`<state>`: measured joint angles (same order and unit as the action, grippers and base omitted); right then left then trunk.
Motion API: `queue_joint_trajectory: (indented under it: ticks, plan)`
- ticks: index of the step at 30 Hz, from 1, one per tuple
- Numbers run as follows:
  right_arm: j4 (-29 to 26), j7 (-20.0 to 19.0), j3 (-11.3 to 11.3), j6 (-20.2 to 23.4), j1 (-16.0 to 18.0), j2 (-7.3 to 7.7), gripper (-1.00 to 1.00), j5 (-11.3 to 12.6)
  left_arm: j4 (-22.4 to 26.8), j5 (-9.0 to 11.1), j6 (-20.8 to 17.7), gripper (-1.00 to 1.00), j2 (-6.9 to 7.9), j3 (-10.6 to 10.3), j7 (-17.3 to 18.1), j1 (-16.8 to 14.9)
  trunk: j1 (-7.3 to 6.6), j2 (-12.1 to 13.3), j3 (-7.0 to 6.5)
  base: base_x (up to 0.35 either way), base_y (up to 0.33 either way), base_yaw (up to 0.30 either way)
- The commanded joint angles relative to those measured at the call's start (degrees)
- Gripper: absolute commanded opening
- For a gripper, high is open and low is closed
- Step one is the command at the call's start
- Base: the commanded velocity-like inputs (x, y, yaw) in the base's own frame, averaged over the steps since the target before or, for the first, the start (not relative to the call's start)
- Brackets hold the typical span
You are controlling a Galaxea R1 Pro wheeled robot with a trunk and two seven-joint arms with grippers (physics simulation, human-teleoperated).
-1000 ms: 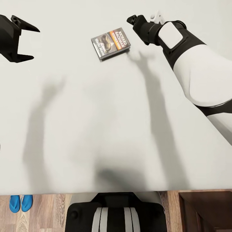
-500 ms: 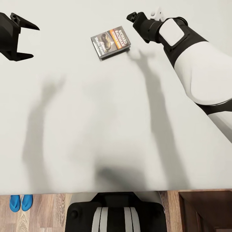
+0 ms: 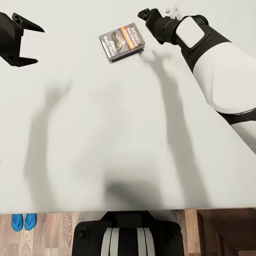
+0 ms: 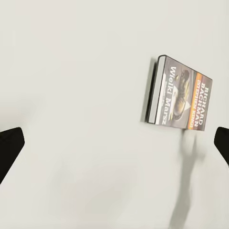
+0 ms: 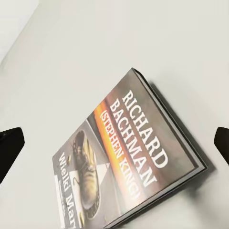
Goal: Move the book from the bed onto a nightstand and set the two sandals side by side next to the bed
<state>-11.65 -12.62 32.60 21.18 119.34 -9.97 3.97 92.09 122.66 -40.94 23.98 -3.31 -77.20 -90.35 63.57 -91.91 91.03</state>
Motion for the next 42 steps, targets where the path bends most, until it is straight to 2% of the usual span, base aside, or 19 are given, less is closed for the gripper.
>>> queue_joint_trajectory:
  ticks: [1, 5, 11, 14, 18, 22, 30, 35, 38, 42]
  plan:
    - [-0.12, -0.60, 0.06, 0.39, 0.20, -0.03, 1.00, 0.37, 0.02, 0.28, -0.52, 1.00, 0.01, -0.02, -0.41, -0.10, 0.00, -0.01, 0.11, 0.000, 0.000, 0.000]
    - [0.03, -0.75, 0.03, 0.44, 1.90, -0.03, 1.00, 0.04, 0.02, 0.34, -0.53, 1.00, -0.05, -0.07, -0.41, -0.34, 0.00, -0.01, 0.47, 0.000, 0.000, 0.000]
    - [1.28, 8.04, 0.01, 0.48, 6.41, -0.03, 1.00, -1.12, 0.02, 0.38, -0.54, 1.00, -0.18, -0.14, -0.41, -0.80, 0.00, -0.01, 1.00, 0.000, 0.000, 0.000]
    - [1.80, 9.43, 0.01, 0.45, 7.80, -0.03, 1.00, -1.61, 0.02, 0.39, -0.54, 1.00, -0.23, -0.18, -0.41, -0.92, 0.00, -0.01, 1.27, 0.000, 0.000, 0.000]
    - [2.50, 9.76, 0.01, 0.41, 8.15, -0.03, 1.00, -2.36, 0.02, 0.37, -0.56, 1.00, -0.24, -0.19, -0.41, -0.94, 0.00, -0.01, 1.63, 0.000, 0.000, 0.000]
    - [4.08, 10.08, -0.04, -0.35, 8.32, -0.03, 1.00, -5.26, 0.02, 0.35, -1.19, 1.00, -0.19, -0.22, -0.30, -1.21, 0.00, -0.01, 1.92, 0.000, 0.000, 0.000]
    - [4.77, 10.14, -0.07, -1.49, 7.72, -0.03, 1.00, -6.60, 0.02, 0.37, -2.45, 1.00, 0.19, -0.28, -0.01, -1.57, 0.00, -0.01, 2.05, -0.037, 0.022, 0.021]
    - [5.70, 10.84, -0.08, -1.90, 7.16, -0.03, 1.00, -7.78, 0.02, 0.36, -2.60, 1.00, 0.20, -0.29, 0.02, -1.63, 0.00, -0.01, 2.06, -0.136, 0.165, 0.176]
    - [6.49, 11.21, -0.08, -2.31, 7.09, -0.03, 1.00, -9.79, 0.02, 0.38, -2.61, 1.00, 0.19, -0.29, 0.03, -1.69, 0.00, -0.01, 2.09, -0.065, 0.080, 0.220]
    - [6.85, 11.49, -0.08, -2.83, 7.06, -0.03, 1.00, -11.28, 0.02, 0.39, -2.59, 1.00, 0.11, -0.27, 0.03, -1.72, 0.00, -0.01, 2.17, -0.024, 0.029, 0.237]
